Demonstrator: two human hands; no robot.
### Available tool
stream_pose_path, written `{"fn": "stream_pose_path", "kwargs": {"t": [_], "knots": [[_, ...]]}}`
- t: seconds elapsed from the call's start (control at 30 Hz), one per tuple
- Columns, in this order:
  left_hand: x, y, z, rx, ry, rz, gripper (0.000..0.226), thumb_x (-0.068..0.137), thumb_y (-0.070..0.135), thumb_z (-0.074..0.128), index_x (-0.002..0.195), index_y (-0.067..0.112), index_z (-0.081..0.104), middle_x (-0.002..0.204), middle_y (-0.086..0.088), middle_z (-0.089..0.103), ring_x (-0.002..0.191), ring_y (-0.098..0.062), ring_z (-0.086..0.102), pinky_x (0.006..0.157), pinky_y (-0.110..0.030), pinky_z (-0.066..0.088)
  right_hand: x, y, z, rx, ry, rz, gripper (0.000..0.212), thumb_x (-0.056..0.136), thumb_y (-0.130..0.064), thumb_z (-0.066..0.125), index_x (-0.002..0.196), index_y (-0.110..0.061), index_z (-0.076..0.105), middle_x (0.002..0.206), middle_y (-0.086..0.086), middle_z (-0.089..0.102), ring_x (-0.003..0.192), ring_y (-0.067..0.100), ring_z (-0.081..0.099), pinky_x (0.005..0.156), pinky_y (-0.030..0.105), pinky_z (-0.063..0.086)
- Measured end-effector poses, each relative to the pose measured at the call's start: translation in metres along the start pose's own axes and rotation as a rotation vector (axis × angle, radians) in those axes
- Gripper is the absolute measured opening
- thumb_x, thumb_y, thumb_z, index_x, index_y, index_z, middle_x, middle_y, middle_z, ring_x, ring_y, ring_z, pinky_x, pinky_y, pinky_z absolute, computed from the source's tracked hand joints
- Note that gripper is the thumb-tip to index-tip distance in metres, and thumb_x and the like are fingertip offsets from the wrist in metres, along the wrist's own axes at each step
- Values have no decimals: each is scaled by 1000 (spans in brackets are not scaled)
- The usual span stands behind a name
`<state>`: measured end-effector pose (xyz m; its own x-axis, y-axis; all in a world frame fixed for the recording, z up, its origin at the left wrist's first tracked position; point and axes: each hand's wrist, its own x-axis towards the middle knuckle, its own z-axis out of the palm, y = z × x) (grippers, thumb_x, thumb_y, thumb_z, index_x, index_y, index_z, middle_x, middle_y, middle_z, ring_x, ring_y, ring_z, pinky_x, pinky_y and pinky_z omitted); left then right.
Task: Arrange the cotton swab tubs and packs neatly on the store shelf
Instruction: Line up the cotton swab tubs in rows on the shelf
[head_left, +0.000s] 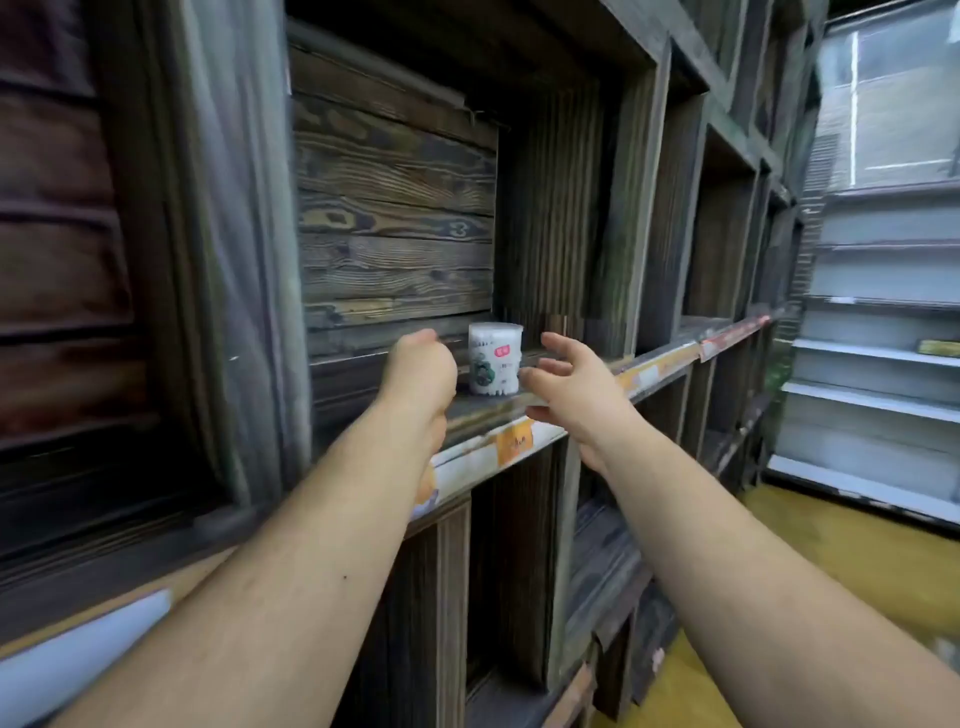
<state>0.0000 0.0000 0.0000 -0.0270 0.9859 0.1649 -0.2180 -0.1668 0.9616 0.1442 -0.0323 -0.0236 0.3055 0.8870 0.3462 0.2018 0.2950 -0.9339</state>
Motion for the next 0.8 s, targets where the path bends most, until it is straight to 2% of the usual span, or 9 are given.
{"fn": "stream_pose_path", "kwargs": {"t": [0.1,0.17,0.2,0.23,0.3,0.43,0.5,0.63,0.8], "knots": [[25,-10,25,11,85,8,48,96,-2,32,138,15,48,135,-13,52,124,-26,50,106,-42,42,38,13,-2,-115,6,-63,74,87,-27,74,149,-26,35,121,-7,54,113,13,57,103,35,46],[38,-14,37,11,60,-35,41,95,-4,29,110,17,61,103,-11,63,88,-23,61,73,-29,55,59,20,1,-136,-52,-59,83,83,-32,77,151,-25,30,129,0,53,120,16,55,103,32,44],[45,-15,45,26,32,-56,41,93,-6,28,92,15,63,85,-9,64,72,-22,60,58,-25,52,70,23,1,-130,-90,-68,85,82,-32,78,152,-24,30,129,2,57,117,16,58,103,33,45],[53,-16,55,33,26,-70,42,91,-7,28,79,14,62,72,-8,65,63,-21,58,52,-24,49,84,28,-3,-114,-129,-79,85,82,-30,79,151,-22,31,126,4,62,112,17,62,101,35,48],[66,-18,78,25,46,-78,43,91,-6,30,74,16,62,64,-6,66,62,-22,59,54,-25,47,108,35,-18,-106,-186,-128,79,81,-26,80,147,-19,37,116,6,68,102,16,67,95,38,53],[81,-20,131,-14,-18,-41,40,92,0,33,82,16,68,80,-10,69,68,-24,64,47,-25,51,138,34,-73,-100,-177,-205,69,83,-24,78,141,-17,42,113,3,69,99,12,67,83,29,56],[84,-25,175,-36,-40,-6,41,90,-2,33,79,14,69,76,-10,69,63,-25,62,44,-24,51,153,35,-116,-128,-159,-229,69,83,-28,78,142,-21,42,116,1,67,103,10,65,87,30,55],[87,-46,272,-66,-152,73,48,81,-8,30,71,14,72,69,-8,69,62,-23,60,60,-28,48,176,48,-210,-183,-57,-262,70,80,-38,79,139,-29,43,114,-6,67,104,6,64,84,31,55],[90,-75,387,-48,-371,7,49,82,-4,29,98,17,71,96,-14,73,79,-27,66,68,-33,54,188,65,-328,-235,113,-205,69,80,-36,80,139,-30,44,116,-5,66,107,7,63,84,31,54]]}}
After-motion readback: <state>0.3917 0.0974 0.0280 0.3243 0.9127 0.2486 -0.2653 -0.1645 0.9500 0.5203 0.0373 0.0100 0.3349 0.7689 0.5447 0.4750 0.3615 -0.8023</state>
